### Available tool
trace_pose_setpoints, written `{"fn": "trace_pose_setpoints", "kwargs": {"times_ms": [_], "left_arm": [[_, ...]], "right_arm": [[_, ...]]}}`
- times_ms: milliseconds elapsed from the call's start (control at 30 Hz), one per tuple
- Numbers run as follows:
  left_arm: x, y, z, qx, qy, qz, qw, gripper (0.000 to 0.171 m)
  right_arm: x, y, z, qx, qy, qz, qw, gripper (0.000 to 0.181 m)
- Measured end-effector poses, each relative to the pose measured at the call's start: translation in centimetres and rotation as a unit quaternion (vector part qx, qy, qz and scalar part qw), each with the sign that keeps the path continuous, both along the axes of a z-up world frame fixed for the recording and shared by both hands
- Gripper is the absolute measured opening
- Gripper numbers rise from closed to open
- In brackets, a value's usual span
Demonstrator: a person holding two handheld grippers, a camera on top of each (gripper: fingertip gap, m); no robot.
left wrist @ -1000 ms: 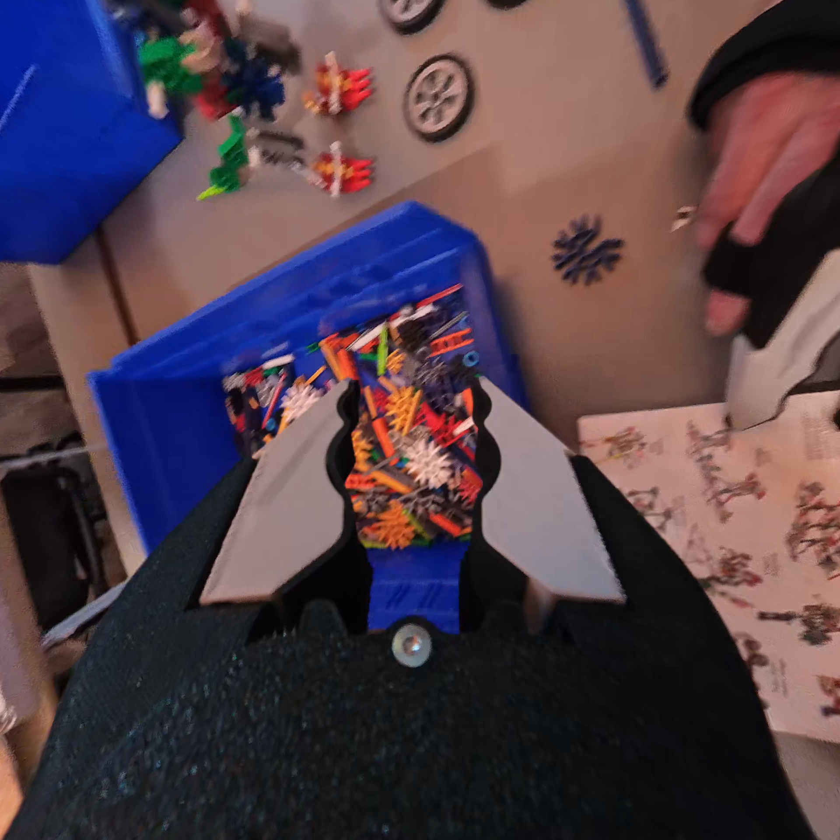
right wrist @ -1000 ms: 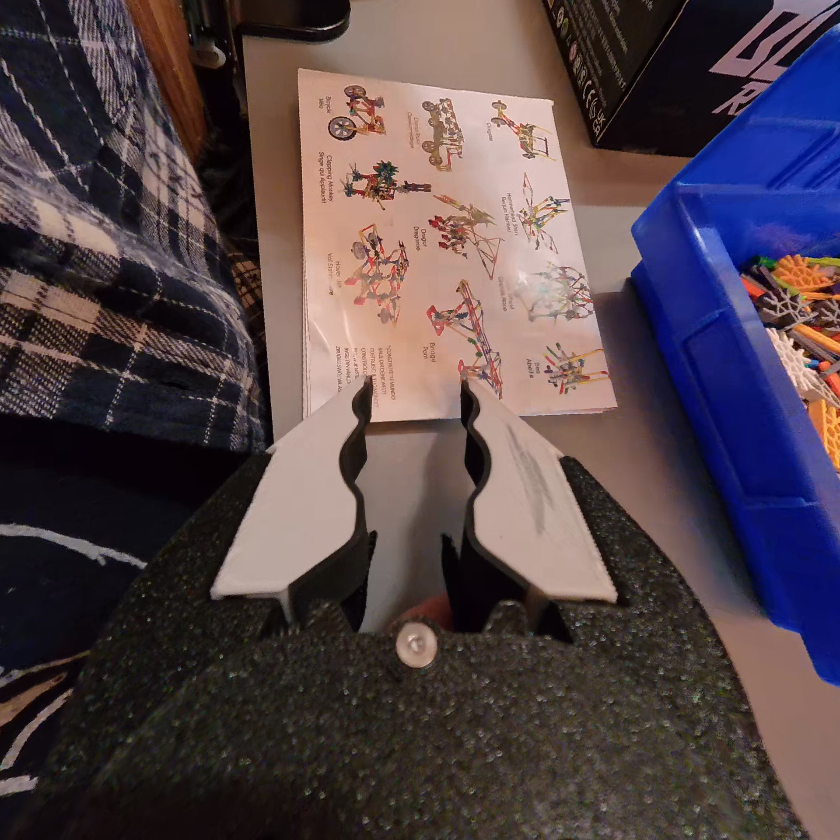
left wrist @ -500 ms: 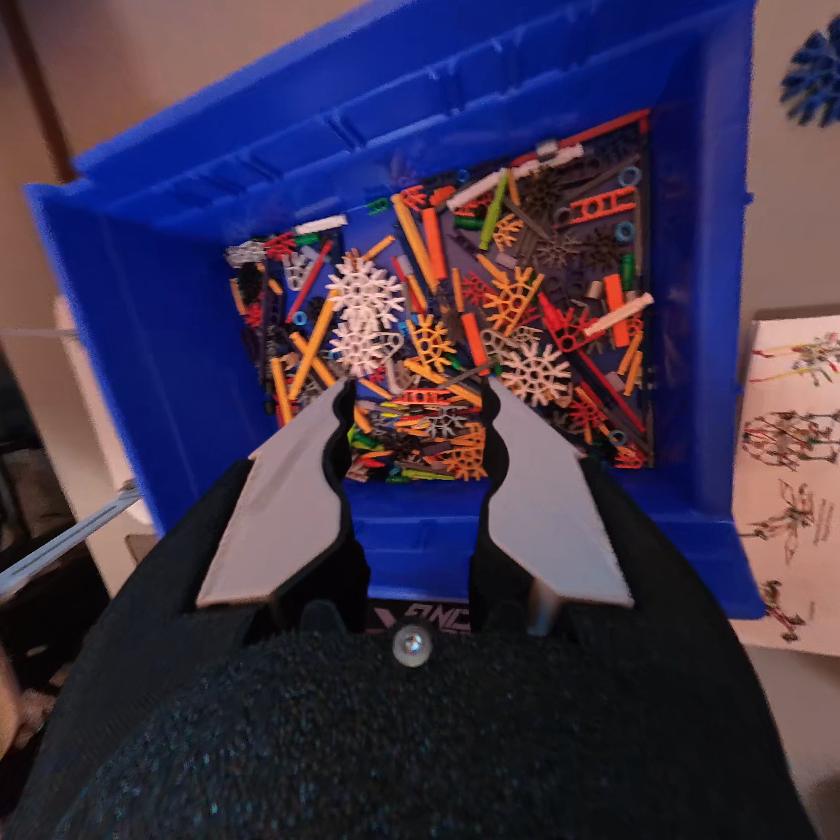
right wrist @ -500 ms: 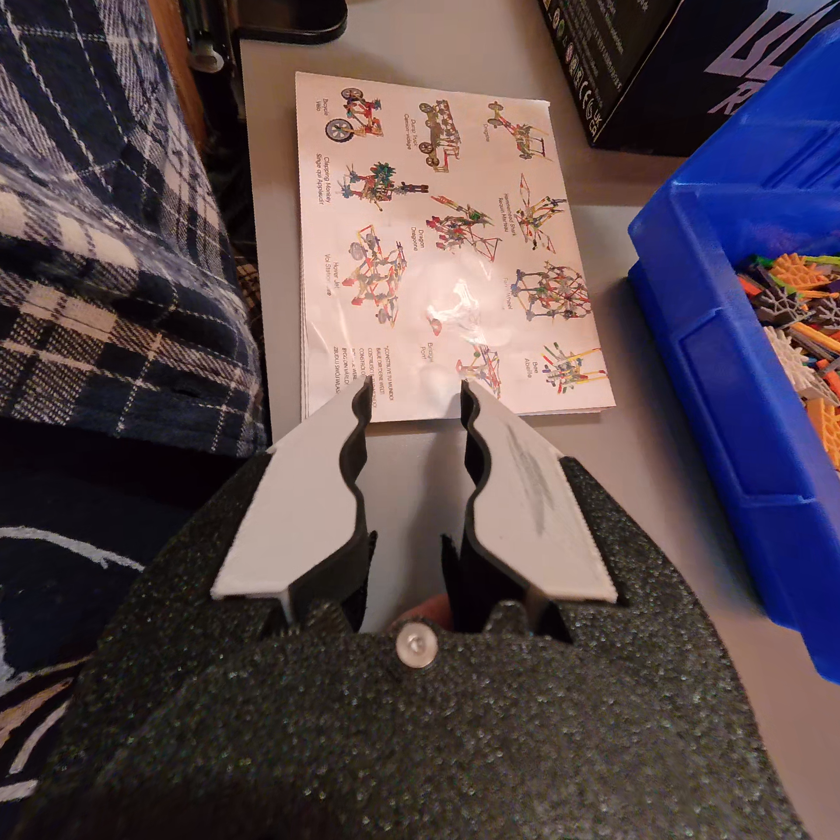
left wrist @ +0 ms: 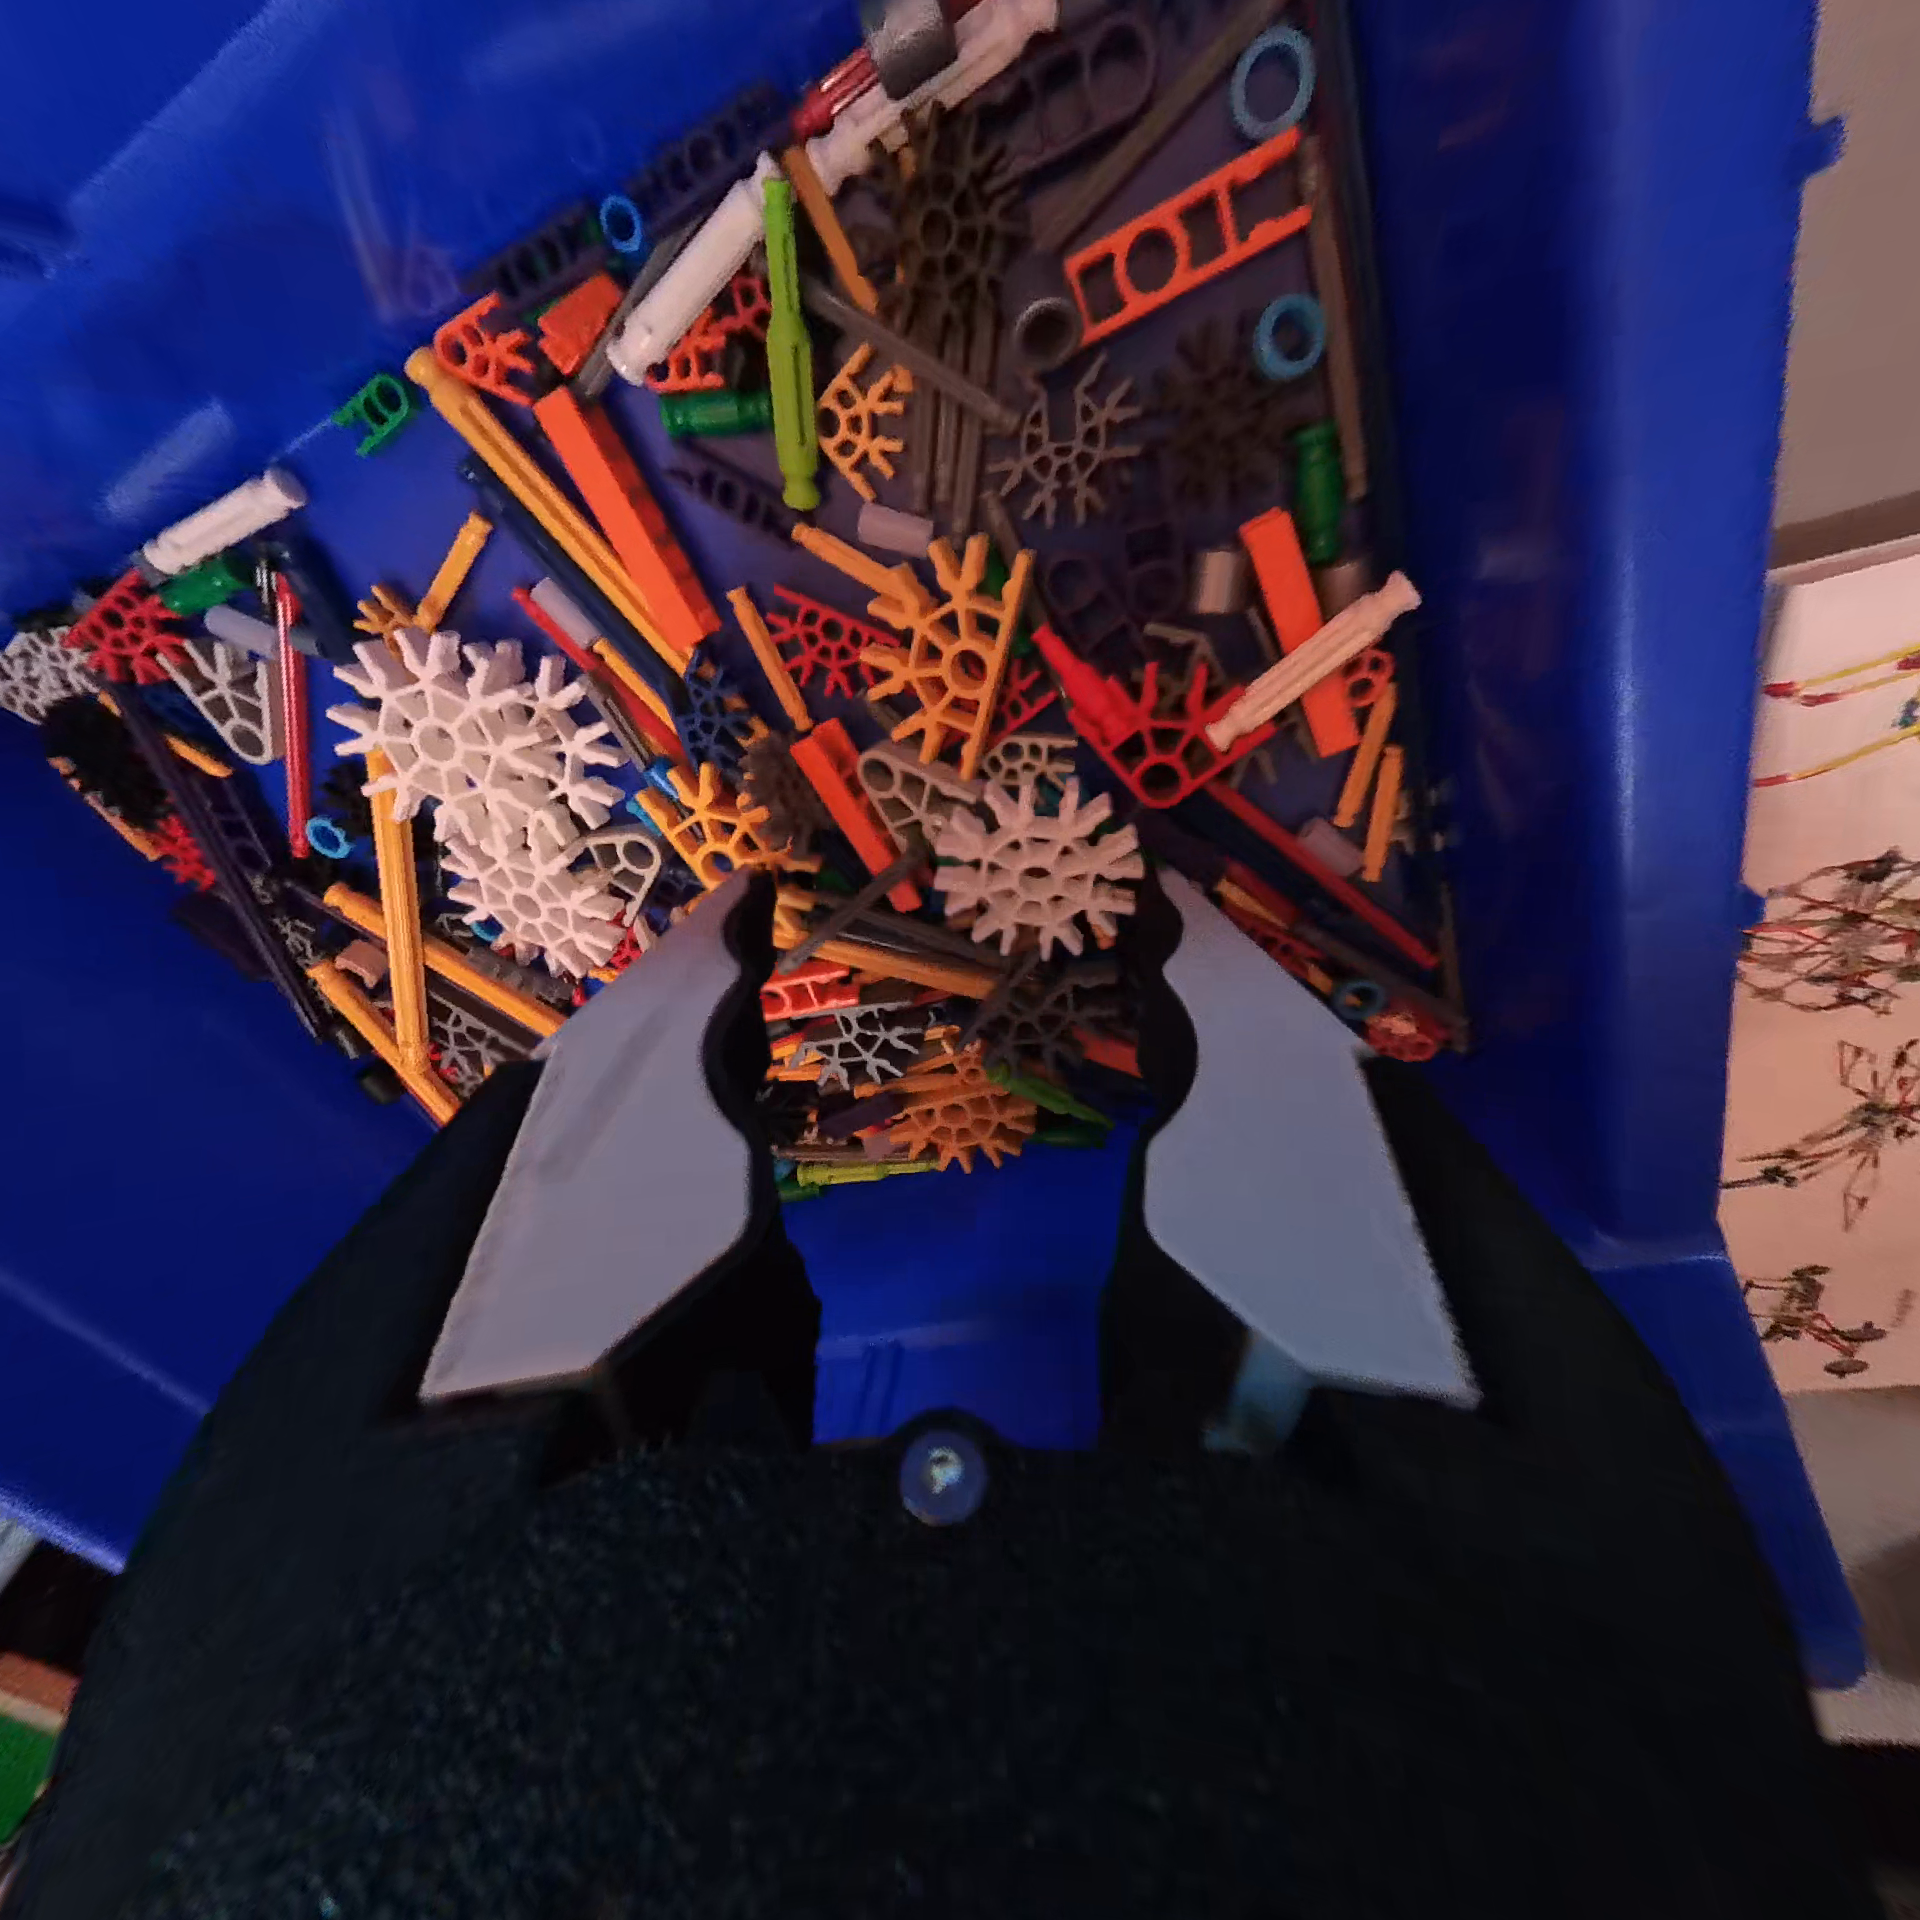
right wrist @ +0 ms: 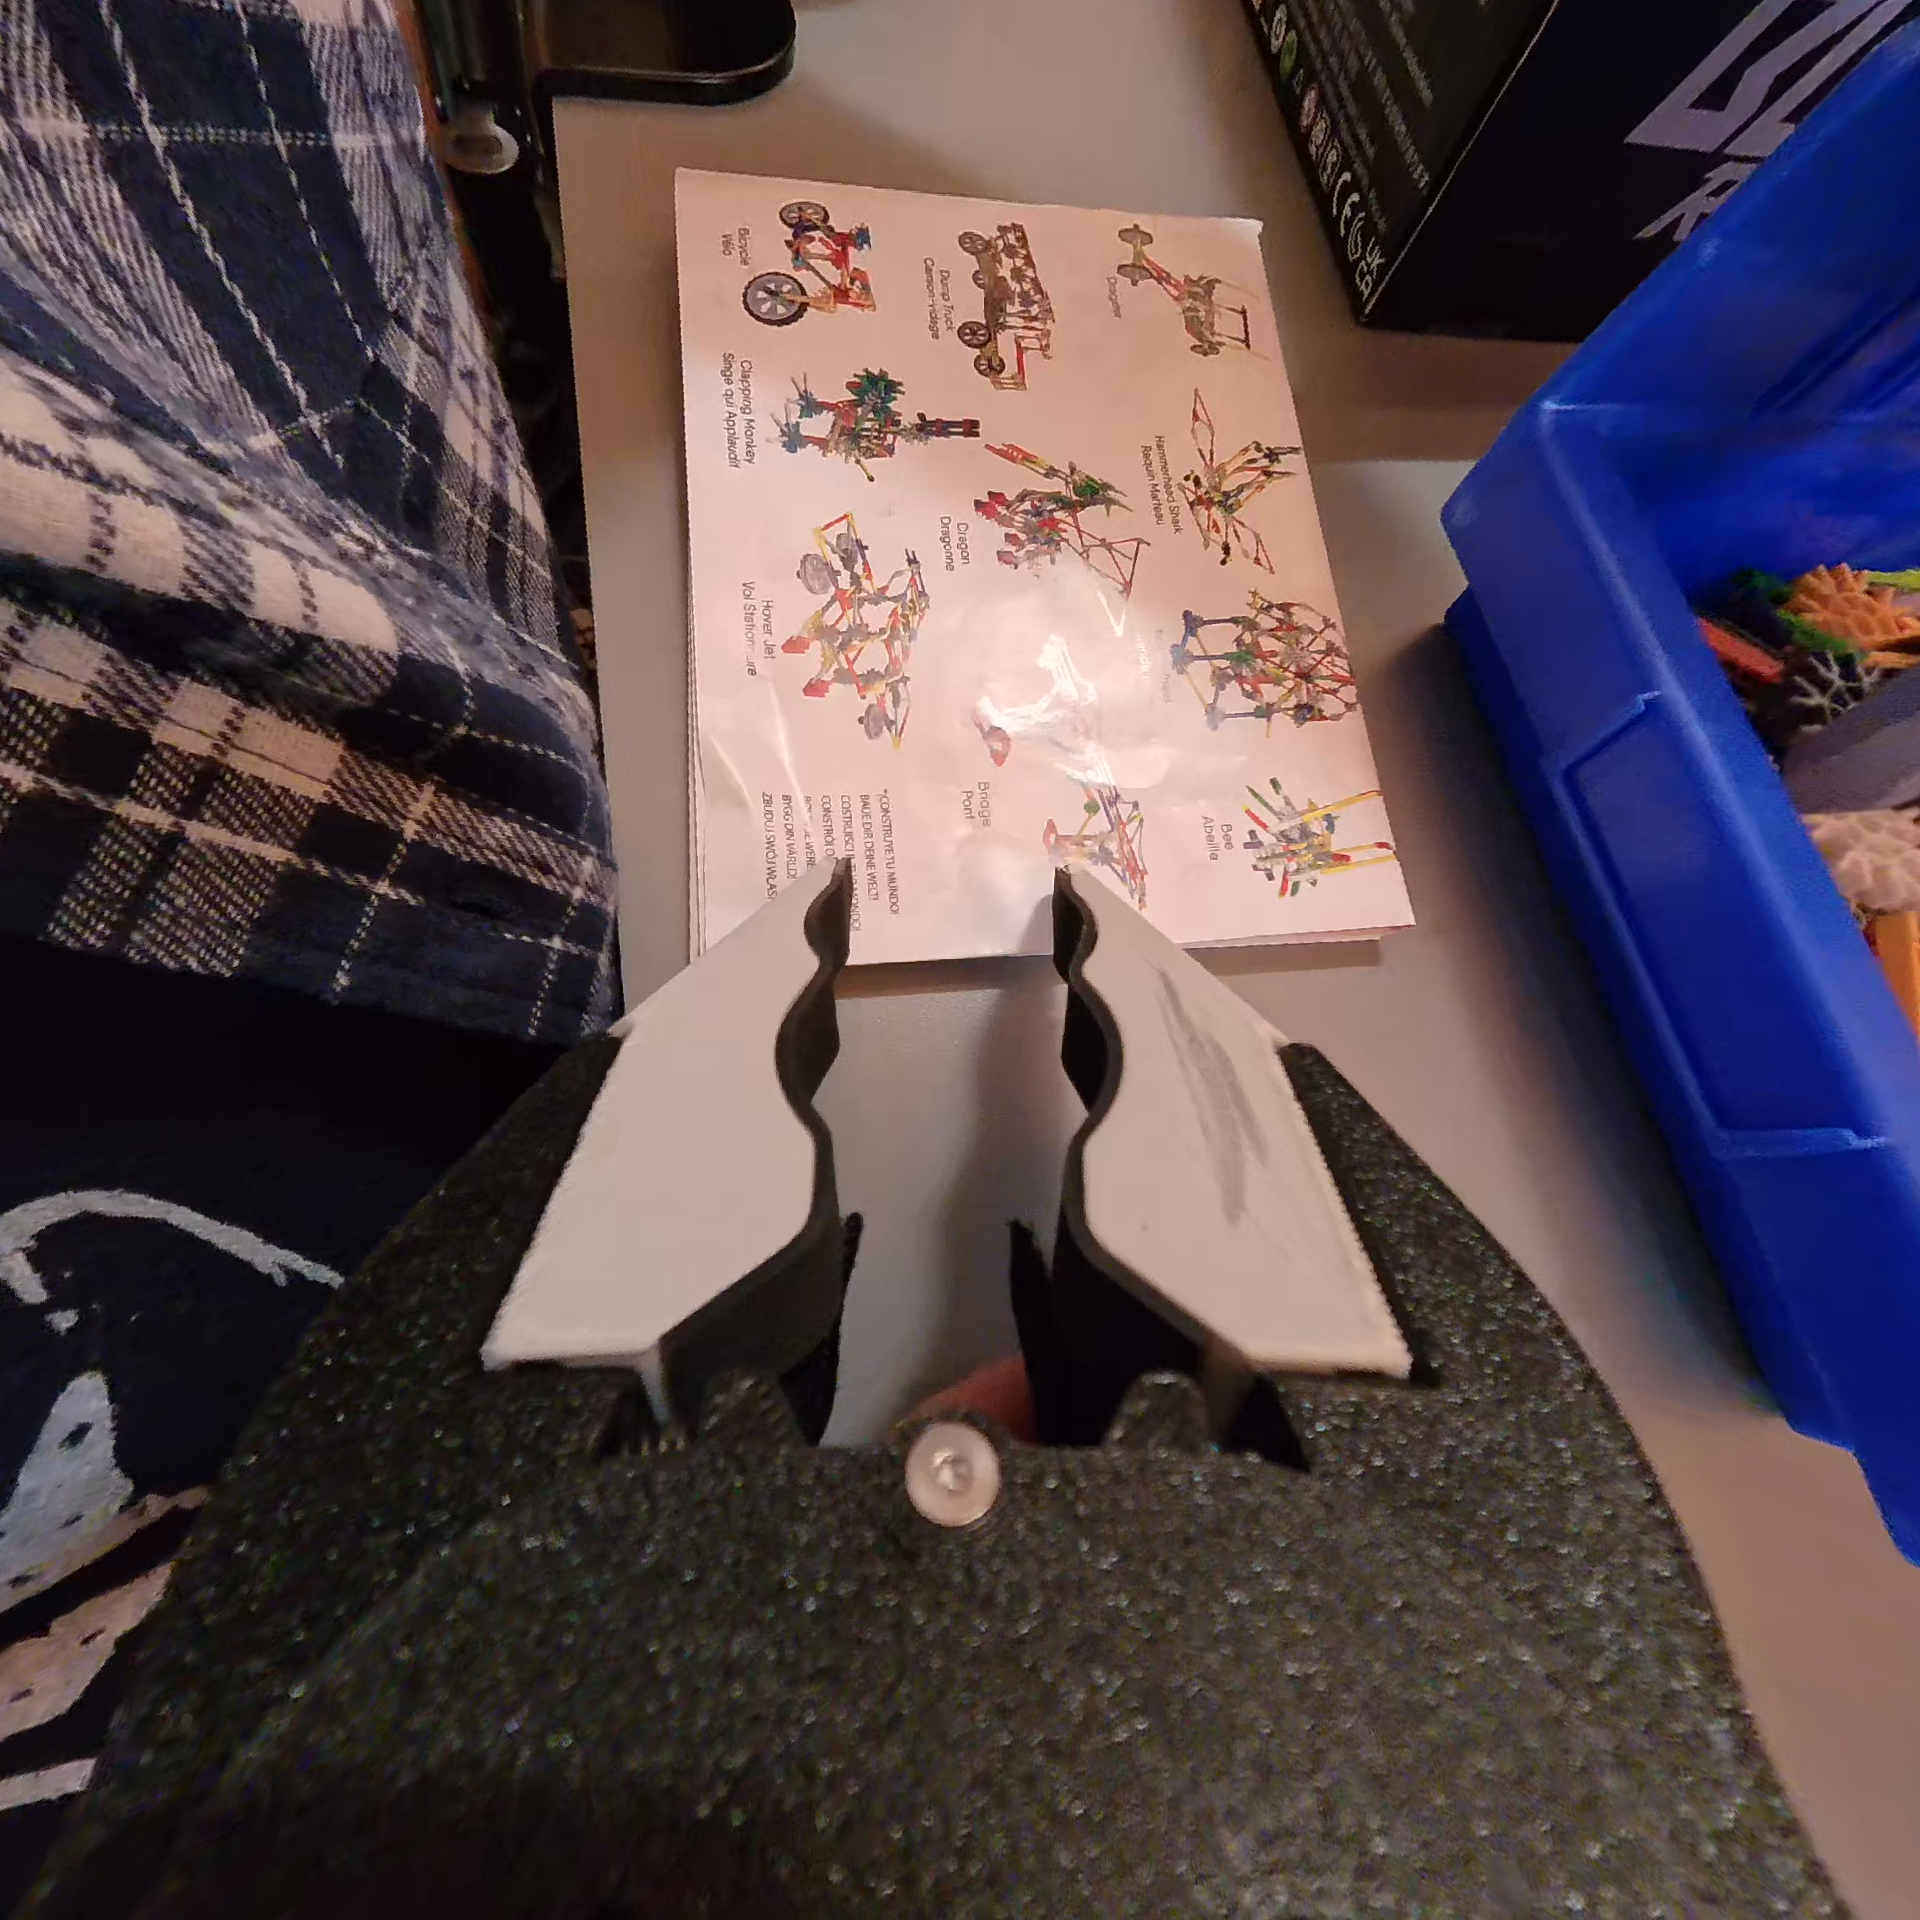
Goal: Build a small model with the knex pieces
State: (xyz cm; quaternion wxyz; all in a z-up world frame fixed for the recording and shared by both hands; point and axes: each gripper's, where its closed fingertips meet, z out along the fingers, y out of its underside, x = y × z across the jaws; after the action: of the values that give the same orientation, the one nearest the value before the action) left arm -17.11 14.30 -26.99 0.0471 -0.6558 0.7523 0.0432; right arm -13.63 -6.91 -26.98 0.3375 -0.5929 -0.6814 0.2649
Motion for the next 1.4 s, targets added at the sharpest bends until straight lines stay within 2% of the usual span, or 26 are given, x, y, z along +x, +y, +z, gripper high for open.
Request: {"fn": "trace_pose_setpoints", "kwargs": {"times_ms": [200,333,433,600,733,967,1167,1400], "left_arm": [[0.9,1.4,-0.2,0.022,-0.003,-0.013,1.000,0.042],[1.3,3.4,0.0,0.051,-0.012,-0.008,0.999,0.014],[1.5,5.1,0.7,0.069,-0.028,0.001,0.997,0.004],[1.2,7.1,2.3,0.093,-0.047,0.024,0.994,0.007],[0.5,7.5,3.4,0.102,-0.052,0.036,0.993,0.018],[-1.4,7.9,5.5,0.108,-0.047,0.058,0.991,0.027],[-2.0,7.7,5.8,0.104,-0.045,0.066,0.991,0.029],[-1.6,5.8,5.4,0.087,-0.043,0.058,0.994,0.039]], "right_arm": [[0.0,-0.1,0.0,-0.001,0.001,0.000,1.000,0.038],[0.0,-0.1,0.0,-0.001,0.001,0.000,1.000,0.038],[-0.1,-0.2,0.0,-0.001,0.001,0.000,1.000,0.038],[-0.1,-0.2,0.0,-0.001,0.003,0.000,1.000,0.038],[-0.1,-0.2,0.1,-0.001,0.004,0.000,1.000,0.038],[-0.2,-0.1,0.0,0.000,0.004,0.000,1.000,0.038],[-0.3,0.1,0.0,0.001,0.003,0.000,1.000,0.038],[-0.4,0.2,0.0,-0.002,0.004,0.000,1.000,0.038]]}}
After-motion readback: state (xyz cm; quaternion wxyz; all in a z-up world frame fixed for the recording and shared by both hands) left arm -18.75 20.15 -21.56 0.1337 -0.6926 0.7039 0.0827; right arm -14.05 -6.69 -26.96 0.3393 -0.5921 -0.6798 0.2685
